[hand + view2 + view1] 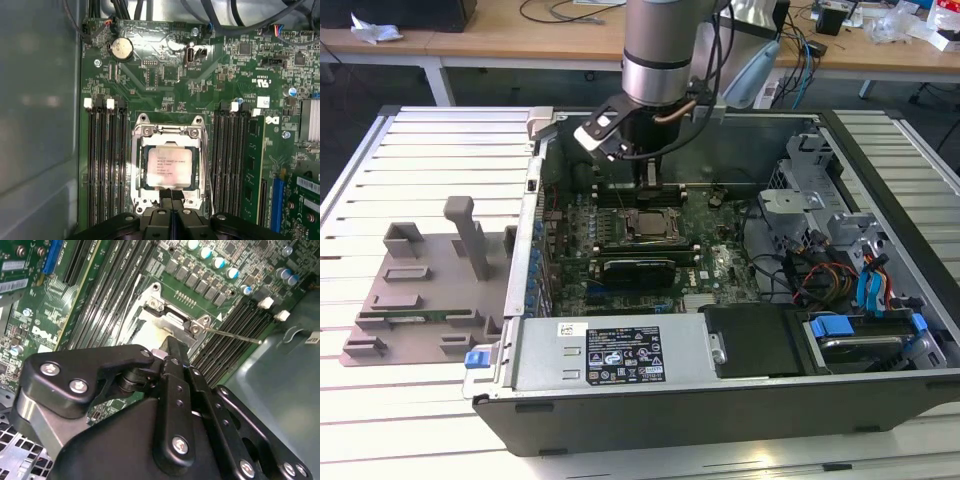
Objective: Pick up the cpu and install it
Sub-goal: 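Close the cpu cover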
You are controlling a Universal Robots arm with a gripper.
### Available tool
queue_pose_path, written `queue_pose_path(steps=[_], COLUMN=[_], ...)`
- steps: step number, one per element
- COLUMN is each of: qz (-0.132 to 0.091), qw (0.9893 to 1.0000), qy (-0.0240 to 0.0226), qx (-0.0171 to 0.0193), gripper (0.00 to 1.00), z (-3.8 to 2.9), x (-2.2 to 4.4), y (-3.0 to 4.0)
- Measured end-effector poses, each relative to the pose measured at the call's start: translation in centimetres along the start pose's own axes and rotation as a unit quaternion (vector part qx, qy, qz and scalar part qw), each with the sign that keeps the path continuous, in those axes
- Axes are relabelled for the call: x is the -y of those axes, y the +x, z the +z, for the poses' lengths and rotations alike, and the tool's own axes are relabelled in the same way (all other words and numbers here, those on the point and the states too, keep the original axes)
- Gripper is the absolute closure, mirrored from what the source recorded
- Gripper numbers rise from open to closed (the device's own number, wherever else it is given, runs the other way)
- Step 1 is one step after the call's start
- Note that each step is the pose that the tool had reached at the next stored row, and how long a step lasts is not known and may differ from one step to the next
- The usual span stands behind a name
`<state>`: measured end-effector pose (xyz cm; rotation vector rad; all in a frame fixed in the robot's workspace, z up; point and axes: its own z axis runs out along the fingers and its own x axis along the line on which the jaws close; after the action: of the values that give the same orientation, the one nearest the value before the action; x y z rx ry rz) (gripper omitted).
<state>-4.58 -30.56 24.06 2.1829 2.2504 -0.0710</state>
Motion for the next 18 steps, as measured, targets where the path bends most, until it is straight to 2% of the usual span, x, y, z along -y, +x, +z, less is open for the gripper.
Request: queue_pose_path(steps=[5, 9, 18], qz=[0.000, 0.000, 0.000], qw=[1.0000, 1.0000, 1.0000], qy=[0.0000, 0.0000, 0.0000], qx=[0.0000, 0.0000, 0.0000], gripper=[0.89, 0.89, 0.89], z=[0.26, 0.69, 1.19], x=[0.22, 0.72, 1.46], y=[0.02, 0.05, 0.09])
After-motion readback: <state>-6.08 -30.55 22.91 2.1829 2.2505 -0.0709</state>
